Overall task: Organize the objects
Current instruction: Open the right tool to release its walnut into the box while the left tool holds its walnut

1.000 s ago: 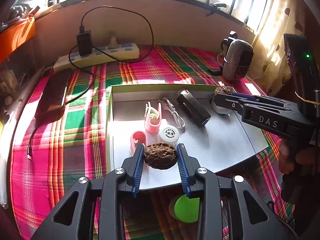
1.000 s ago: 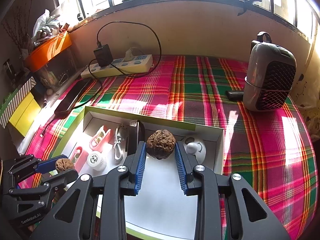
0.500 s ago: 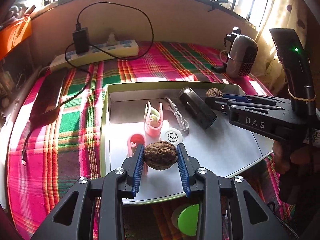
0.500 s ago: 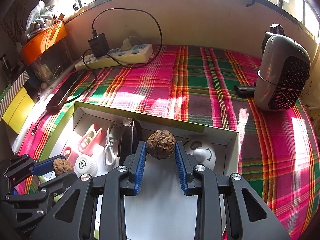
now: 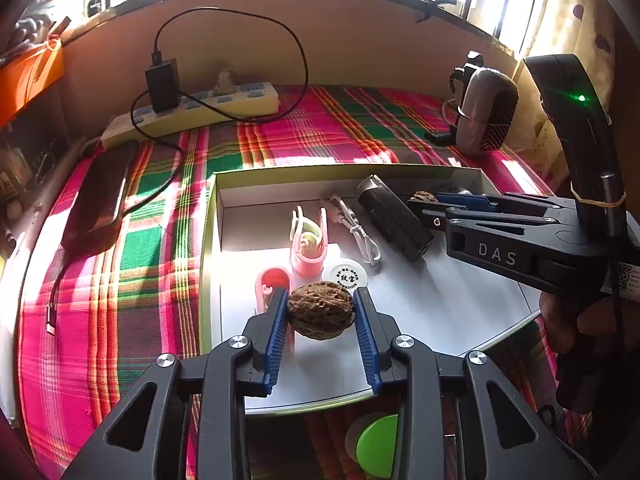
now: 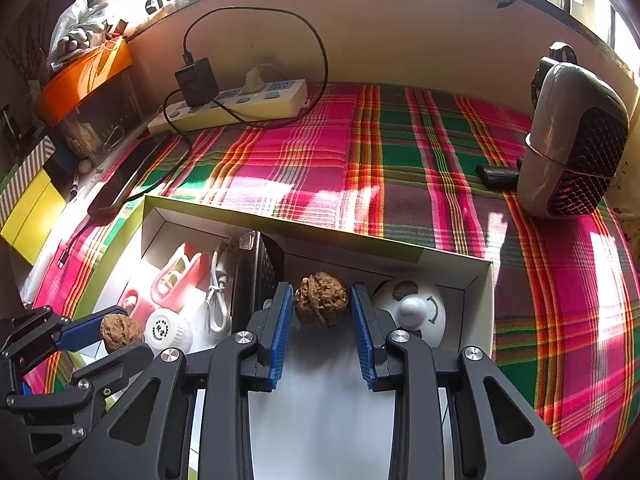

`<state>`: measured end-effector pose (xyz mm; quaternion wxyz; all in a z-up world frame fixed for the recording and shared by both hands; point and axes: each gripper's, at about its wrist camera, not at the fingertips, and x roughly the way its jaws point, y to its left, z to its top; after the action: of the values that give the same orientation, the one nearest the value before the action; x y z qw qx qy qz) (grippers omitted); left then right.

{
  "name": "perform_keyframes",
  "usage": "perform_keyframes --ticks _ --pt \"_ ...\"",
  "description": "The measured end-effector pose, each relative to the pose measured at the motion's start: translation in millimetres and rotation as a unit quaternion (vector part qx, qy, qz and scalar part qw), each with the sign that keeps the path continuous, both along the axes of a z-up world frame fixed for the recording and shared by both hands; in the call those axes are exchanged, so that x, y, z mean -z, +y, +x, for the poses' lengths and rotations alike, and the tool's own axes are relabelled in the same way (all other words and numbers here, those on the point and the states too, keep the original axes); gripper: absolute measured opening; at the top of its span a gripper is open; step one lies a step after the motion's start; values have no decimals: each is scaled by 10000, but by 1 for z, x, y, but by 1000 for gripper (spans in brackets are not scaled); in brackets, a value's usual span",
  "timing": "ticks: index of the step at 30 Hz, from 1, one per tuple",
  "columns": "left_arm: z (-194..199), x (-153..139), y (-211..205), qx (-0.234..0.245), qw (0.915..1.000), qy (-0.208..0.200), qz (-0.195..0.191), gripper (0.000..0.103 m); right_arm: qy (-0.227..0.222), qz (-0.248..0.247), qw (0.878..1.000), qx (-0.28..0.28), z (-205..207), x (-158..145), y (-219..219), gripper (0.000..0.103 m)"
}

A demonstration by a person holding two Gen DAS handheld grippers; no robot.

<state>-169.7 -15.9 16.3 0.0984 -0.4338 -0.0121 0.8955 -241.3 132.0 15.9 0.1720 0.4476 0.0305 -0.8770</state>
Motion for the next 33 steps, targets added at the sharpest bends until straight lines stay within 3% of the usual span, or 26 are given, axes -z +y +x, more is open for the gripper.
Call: perform_keyframes --ticks 22,27,33 --pt "1 0 -1 -52 10000 4 62 31 -38 88 9999 105 1 3 1 31" --pt "2 0 -2 -61 10000 8 59 32 -38 91 9999 101 1 3 0 39" --pt "4 -1 -3 -66 10000 9 49 33 -28 128 9998 119 2 3 -1 39"
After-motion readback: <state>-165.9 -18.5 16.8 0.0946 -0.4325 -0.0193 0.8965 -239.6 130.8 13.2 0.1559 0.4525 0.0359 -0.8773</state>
